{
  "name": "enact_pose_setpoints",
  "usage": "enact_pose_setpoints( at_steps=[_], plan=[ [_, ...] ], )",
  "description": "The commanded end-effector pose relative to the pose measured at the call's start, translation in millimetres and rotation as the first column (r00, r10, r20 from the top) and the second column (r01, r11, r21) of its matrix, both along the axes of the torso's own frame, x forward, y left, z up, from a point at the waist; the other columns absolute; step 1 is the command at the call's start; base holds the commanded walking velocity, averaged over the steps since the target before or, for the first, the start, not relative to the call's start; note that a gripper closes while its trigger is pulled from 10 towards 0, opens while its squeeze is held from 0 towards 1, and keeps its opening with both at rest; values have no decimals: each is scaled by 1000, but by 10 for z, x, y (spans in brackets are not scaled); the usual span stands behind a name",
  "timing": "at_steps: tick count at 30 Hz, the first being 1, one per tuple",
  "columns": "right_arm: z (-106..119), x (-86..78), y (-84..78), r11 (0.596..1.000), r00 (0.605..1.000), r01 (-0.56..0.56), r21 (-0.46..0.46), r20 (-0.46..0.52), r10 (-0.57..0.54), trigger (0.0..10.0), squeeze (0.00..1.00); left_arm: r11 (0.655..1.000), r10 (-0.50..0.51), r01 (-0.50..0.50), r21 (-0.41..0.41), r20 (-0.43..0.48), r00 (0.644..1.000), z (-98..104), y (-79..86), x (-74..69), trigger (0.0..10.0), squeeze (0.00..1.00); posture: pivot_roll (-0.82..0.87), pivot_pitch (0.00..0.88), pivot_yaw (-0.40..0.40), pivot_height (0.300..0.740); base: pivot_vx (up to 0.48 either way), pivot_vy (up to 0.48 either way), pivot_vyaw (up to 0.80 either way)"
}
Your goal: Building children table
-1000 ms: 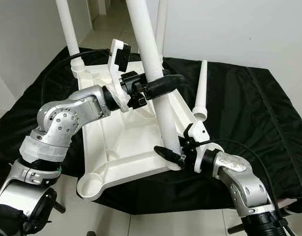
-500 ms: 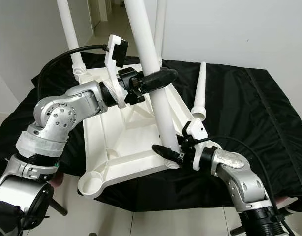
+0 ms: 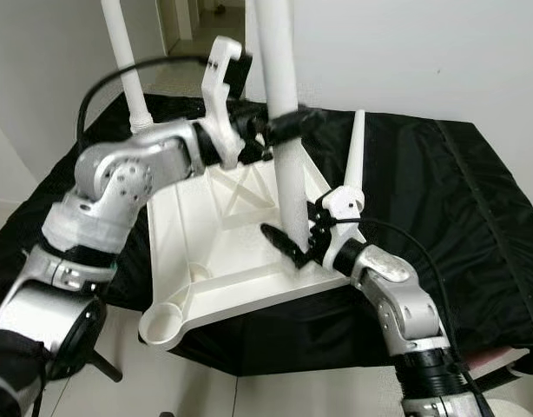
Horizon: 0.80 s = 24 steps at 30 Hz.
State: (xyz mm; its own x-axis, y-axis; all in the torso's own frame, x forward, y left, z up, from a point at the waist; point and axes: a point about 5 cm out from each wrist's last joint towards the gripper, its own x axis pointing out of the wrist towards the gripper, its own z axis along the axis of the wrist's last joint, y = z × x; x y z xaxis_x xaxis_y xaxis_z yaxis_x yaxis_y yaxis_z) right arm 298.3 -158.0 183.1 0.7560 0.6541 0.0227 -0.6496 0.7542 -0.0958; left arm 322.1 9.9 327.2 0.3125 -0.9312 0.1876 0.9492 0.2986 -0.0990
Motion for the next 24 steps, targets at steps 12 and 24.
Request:
enact_pose_setpoints(
  at_steps=[12,24],
  plan=[
    [199,246,419,954,946,289,80,126,-298,10000,0,956,290,-292,11,75,954,312,-196,153,10000,0,-13,0,9,740,0,0,0],
    [248,355,530,874,867,469,125,124,-483,10000,0,936,353,-353,-20,83,932,444,-303,123,10000,0,2,0,0,740,0,0,0]
  ],
)
